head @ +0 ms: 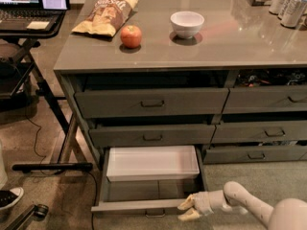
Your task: Close bottom drawer
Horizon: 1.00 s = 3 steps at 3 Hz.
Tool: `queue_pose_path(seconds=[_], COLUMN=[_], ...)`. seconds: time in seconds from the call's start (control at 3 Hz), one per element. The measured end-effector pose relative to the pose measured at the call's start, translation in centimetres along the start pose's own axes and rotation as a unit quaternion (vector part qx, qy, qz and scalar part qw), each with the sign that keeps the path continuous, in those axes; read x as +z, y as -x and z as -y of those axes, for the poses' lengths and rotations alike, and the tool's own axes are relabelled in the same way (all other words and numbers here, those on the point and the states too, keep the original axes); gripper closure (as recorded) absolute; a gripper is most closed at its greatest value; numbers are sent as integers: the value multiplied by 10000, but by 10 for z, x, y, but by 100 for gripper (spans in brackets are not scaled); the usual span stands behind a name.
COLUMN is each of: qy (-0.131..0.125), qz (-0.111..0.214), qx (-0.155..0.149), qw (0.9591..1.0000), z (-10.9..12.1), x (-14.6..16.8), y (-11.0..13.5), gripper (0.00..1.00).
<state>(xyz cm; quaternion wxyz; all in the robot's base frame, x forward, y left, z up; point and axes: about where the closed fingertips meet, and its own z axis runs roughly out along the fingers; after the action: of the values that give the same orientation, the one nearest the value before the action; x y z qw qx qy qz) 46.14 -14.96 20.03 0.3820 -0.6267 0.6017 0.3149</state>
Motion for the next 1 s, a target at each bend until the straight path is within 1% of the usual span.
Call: queue_pose_path(seconds=[0.33,0.67,1.0], qy=[0,12,29], qz=[0,-10,-40], qx=[0,-30,-138], qw=[10000,10000,9999], z=[-5,4,41], x=[0,2,9], y=[0,2,7], gripper=[0,0,0])
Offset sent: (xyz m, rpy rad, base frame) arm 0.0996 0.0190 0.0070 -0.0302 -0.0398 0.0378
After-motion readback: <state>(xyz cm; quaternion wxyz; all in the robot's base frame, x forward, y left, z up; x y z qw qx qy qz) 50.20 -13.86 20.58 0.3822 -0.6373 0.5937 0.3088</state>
